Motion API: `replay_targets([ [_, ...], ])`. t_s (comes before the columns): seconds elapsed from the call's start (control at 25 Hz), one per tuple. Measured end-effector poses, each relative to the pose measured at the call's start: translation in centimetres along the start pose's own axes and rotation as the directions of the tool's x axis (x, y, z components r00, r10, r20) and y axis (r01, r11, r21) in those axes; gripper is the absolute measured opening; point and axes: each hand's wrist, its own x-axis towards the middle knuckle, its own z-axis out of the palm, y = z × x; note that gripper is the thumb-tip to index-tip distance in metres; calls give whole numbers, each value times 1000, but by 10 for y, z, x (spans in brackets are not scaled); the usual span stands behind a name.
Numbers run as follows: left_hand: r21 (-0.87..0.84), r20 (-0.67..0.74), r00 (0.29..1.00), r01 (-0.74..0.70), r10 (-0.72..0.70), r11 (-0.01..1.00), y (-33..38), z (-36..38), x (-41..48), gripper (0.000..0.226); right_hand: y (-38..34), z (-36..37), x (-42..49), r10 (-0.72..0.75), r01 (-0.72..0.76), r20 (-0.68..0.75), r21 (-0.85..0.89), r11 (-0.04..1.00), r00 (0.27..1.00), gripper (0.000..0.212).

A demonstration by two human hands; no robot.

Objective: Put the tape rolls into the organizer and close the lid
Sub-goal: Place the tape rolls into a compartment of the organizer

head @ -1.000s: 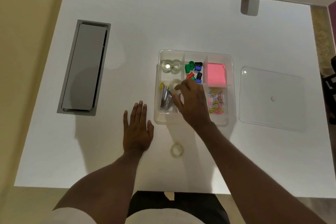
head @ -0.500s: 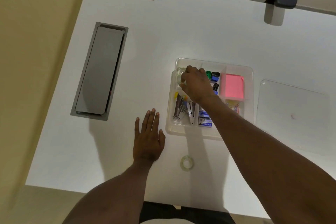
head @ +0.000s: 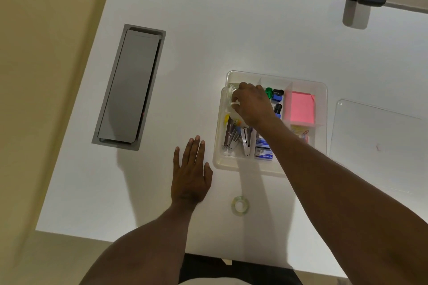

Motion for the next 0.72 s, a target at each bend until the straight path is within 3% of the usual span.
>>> replay_targets([
  [0.28,21,-27,1000,-16,17,1000,0,1,-1,66,-24,-1,-54,66,-15,-303,167,986,951,7],
  [0.56,14,-33,999,-23,24,1000,-1,1,-1,67,-51,32,-155,97,10,-299,337,941,949,9],
  [0.72,19,-32,999,-24,25,1000,0,-2,-2,65,-52,60,-219,159,-80,-181,381,921,970,13],
])
